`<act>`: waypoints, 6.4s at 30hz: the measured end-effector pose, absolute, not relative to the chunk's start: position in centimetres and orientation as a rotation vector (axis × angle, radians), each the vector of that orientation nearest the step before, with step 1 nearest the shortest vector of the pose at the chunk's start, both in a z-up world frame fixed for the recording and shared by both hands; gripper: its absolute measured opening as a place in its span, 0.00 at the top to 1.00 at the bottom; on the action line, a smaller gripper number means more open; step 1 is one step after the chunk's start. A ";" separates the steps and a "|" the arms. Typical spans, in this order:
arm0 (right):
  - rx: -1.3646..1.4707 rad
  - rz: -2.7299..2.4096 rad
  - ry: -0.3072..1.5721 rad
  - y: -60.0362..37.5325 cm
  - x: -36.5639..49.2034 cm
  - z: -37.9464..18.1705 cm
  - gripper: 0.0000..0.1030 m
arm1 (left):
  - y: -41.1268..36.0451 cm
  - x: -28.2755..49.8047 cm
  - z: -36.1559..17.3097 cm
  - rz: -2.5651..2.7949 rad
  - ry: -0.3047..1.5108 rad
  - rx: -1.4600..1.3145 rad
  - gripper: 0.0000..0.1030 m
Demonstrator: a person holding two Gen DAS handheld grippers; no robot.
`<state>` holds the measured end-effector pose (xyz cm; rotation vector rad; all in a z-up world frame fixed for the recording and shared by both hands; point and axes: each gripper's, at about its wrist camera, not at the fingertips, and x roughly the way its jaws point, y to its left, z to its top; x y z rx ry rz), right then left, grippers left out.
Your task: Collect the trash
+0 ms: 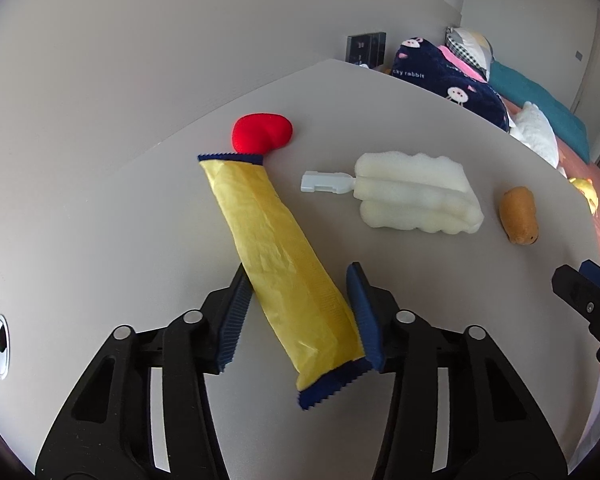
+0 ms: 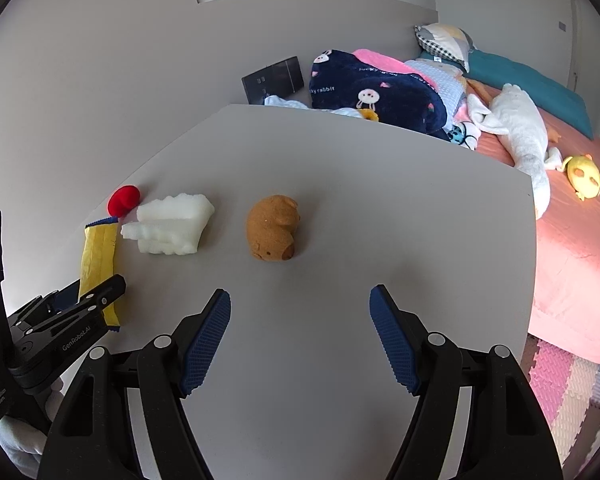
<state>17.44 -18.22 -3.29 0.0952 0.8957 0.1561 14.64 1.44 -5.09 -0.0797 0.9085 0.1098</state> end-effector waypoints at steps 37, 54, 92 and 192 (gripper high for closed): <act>0.019 0.141 0.963 -16.6 20.8 -3.8 0.63 | 2.1 14.1 -4.7 0.081 0.920 -0.116 0.69; 0.046 0.147 0.919 -19.7 14.2 -0.4 0.63 | -1.6 9.7 -2.1 0.029 0.887 -0.085 0.69; 0.088 0.048 0.813 -30.7 -1.9 3.3 0.63 | -15.6 -0.8 0.6 -0.201 0.834 0.040 0.69; 0.029 0.189 0.857 -21.3 7.7 0.0 0.26 | -4.3 4.6 -2.0 -0.113 0.897 0.029 0.06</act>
